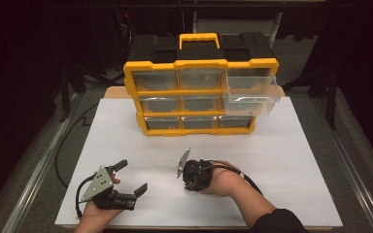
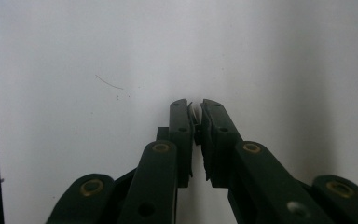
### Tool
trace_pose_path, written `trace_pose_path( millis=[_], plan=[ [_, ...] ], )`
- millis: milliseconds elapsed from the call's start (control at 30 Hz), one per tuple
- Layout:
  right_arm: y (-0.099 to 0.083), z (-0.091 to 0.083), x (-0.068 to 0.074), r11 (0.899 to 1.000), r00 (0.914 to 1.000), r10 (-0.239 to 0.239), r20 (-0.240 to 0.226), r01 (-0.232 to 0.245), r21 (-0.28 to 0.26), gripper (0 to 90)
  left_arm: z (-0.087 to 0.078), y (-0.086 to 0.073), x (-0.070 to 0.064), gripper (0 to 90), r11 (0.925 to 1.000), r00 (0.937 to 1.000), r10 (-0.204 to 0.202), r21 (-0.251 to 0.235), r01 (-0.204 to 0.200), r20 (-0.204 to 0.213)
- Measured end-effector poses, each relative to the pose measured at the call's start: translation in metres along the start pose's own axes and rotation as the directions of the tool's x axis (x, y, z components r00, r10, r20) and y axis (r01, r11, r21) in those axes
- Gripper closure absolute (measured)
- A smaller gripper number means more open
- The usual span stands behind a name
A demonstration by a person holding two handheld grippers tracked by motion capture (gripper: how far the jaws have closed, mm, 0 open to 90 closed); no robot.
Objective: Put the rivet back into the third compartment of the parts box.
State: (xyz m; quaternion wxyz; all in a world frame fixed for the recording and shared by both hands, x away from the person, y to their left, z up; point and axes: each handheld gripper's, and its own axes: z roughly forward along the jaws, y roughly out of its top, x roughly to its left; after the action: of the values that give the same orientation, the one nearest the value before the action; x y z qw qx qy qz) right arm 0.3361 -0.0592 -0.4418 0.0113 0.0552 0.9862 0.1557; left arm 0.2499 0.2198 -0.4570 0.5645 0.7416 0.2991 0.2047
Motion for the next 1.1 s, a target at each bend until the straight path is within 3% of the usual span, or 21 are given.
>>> trace_pose_path(
  millis=[333, 567, 600, 633, 867, 1100],
  plan=[
    [-0.018, -0.028, -0.008, 0.996, 0.9973, 0.069, -0.025, -0.070, -0.055, 84.2, 0.000, 0.000, 0.001, 0.3, 1.0000, 1.0000, -0.005, -0.003, 0.005, -0.005],
    [-0.046, -0.046, -0.013, 0.994, 0.9936, 0.111, -0.024, -0.111, -0.018, 84.2, 0.000, 0.000, 0.001, 0.3, 1.0000, 1.0000, -0.002, -0.001, 0.002, -0.002],
    [-0.050, -0.048, -0.015, 0.995, 0.9949, 0.098, -0.024, -0.098, -0.023, 84.2, 0.000, 0.000, 0.001, 0.3, 1.0000, 1.0000, -0.002, -0.001, 0.002, -0.002],
    [-0.054, -0.052, -0.014, 0.991, 0.9911, 0.130, -0.029, -0.130, -0.014, 84.1, 0.000, 0.000, 0.001, 0.3, 1.0000, 1.0000, -0.005, -0.003, 0.005, -0.002],
    [-0.082, -0.069, -0.020, 0.983, 0.9829, 0.181, -0.032, -0.181, 0.010, 84.1, 0.000, 0.001, 0.001, 0.3, 0.9999, 1.0000, -0.009, -0.007, 0.009, -0.002],
    [-0.104, -0.094, -0.023, 0.982, 0.9806, 0.190, -0.048, -0.189, 0.017, 84.1, 0.000, 0.001, 0.001, 0.3, 0.9999, 1.0000, -0.009, -0.005, 0.009, -0.001]
  ],
)
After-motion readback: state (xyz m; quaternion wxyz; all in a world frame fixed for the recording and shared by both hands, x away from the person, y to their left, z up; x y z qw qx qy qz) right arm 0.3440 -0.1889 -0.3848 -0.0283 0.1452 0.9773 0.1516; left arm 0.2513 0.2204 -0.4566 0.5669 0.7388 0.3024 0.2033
